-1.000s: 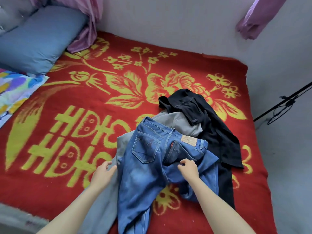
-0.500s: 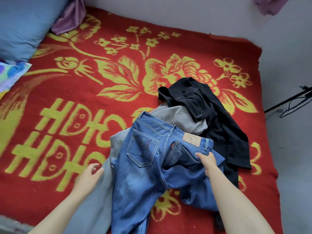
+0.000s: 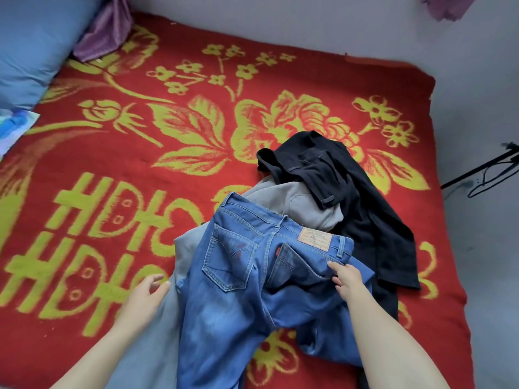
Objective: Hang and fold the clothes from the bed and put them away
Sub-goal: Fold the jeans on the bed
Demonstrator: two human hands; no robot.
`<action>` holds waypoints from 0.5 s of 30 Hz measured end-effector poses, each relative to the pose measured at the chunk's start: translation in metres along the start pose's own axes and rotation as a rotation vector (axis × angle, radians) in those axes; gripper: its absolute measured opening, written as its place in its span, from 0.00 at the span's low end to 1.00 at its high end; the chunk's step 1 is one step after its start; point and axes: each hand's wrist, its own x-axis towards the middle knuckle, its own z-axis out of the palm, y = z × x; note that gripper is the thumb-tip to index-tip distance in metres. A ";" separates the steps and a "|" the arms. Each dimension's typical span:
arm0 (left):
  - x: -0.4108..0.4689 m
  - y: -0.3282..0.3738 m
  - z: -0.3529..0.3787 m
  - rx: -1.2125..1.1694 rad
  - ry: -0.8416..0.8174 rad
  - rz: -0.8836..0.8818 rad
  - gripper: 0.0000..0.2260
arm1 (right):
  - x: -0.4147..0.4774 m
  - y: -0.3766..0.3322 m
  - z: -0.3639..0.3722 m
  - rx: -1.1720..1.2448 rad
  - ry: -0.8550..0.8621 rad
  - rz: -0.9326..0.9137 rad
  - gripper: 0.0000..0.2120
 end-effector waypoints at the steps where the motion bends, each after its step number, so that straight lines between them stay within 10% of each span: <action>1: 0.000 0.001 0.000 -0.008 0.003 0.009 0.13 | 0.002 -0.001 0.001 -0.027 -0.015 -0.018 0.19; 7: -0.012 -0.002 -0.005 0.001 0.016 -0.009 0.15 | -0.027 -0.003 0.017 -0.475 0.155 -0.374 0.13; 15: -0.054 0.059 -0.010 0.034 -0.009 0.182 0.30 | -0.171 -0.051 0.032 -0.337 -0.506 -0.848 0.14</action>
